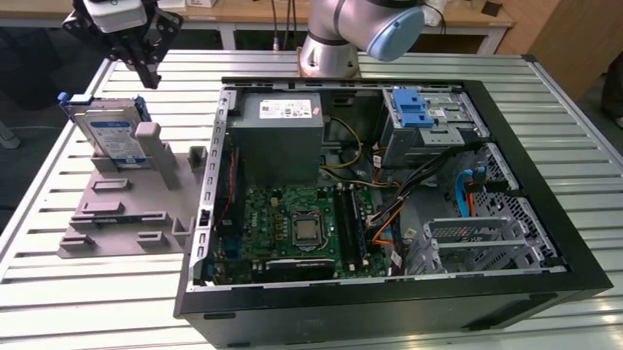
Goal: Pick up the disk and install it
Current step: 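Reach for the disk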
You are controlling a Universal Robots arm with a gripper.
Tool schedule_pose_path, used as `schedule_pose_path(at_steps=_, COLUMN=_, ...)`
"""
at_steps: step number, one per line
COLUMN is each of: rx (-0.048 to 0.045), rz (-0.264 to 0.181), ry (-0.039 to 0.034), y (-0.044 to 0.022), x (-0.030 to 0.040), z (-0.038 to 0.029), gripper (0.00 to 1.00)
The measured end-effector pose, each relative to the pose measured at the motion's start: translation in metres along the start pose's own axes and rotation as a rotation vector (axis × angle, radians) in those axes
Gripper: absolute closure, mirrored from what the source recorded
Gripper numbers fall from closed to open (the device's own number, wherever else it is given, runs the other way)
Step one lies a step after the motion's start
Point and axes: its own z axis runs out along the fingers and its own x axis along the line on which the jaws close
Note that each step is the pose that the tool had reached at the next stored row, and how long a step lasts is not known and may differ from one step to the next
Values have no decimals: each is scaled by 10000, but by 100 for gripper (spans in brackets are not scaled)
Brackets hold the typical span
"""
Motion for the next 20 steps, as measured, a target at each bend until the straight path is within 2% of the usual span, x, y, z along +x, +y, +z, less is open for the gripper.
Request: schedule_pose_path(at_steps=20, rx=0, rz=0, ry=5, y=12, x=261, z=22, gripper=89)
